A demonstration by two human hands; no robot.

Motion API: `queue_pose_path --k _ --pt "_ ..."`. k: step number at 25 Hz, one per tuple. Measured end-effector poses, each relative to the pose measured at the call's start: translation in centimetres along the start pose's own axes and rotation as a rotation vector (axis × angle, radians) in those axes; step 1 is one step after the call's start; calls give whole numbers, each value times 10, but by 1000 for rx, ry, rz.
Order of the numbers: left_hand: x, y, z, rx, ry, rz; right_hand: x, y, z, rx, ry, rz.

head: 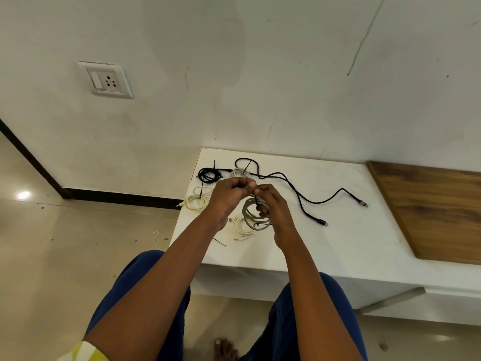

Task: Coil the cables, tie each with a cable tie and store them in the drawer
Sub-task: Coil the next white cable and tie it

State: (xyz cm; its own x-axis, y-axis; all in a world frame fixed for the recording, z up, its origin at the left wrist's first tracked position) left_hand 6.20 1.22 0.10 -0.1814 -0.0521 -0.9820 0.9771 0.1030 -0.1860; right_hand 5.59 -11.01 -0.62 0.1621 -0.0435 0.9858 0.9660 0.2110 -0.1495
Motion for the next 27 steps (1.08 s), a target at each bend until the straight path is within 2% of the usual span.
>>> queue_pose_path --k 13,17,21,27 --pt "-14 0 -2 -153 -104 168 0 1 6 -65 -50 4" --pt "-14 -3 2 -80 -69 204 -1 3 2 -160 -111 -36" --pt "-10 -1 6 49 -71 122 -9 2 -2 -178 -73 -9" --pt "-3 0 5 66 74 184 -13 4 -6 -194 11 51"
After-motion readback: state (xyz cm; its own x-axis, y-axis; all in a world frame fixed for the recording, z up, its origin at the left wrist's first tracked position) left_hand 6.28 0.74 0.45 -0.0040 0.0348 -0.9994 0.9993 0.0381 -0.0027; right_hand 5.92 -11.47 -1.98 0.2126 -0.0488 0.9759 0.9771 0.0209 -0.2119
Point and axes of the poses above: each hand's wrist, its own y-axis towards the middle knuckle, its own z-axis out of the palm, x = y × z, the point moved 6 cm from there along y, towards the middle knuckle, and after that the axes turned 3 degrees about x, right-handed, at the moved point
